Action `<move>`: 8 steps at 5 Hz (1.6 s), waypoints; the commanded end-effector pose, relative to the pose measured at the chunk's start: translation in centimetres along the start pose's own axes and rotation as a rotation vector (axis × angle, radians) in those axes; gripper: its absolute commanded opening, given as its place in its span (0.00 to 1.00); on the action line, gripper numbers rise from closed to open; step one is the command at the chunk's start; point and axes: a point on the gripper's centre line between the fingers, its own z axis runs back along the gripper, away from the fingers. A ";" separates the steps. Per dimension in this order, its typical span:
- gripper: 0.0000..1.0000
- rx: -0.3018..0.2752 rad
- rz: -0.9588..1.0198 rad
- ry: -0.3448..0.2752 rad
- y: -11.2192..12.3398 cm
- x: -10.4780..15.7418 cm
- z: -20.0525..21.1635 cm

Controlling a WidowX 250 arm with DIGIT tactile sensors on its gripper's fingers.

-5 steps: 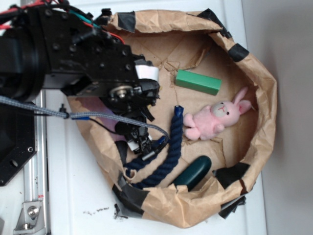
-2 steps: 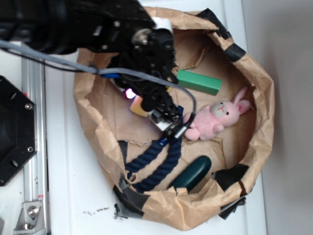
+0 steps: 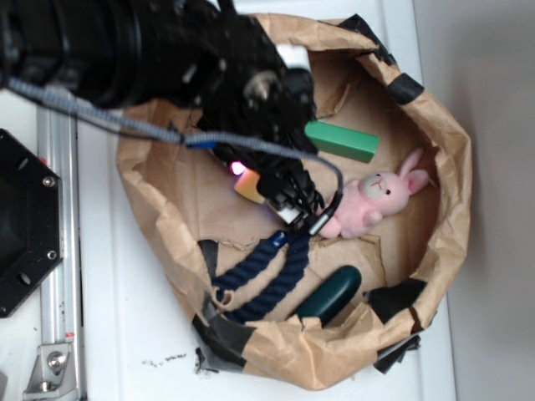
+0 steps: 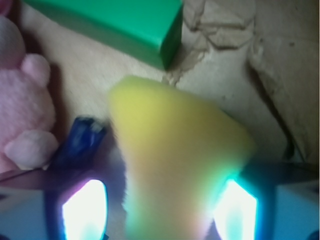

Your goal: Grab the green sponge.

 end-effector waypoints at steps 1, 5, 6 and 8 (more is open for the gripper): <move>0.00 0.041 -0.054 -0.093 -0.6 0.0 1.9; 0.00 0.015 -0.249 -0.159 -1.6 0.6 8.0; 0.00 -0.024 -0.392 -0.221 -2.7 1.2 13.1; 0.00 0.068 -0.485 -0.203 -3.8 0.9 18.6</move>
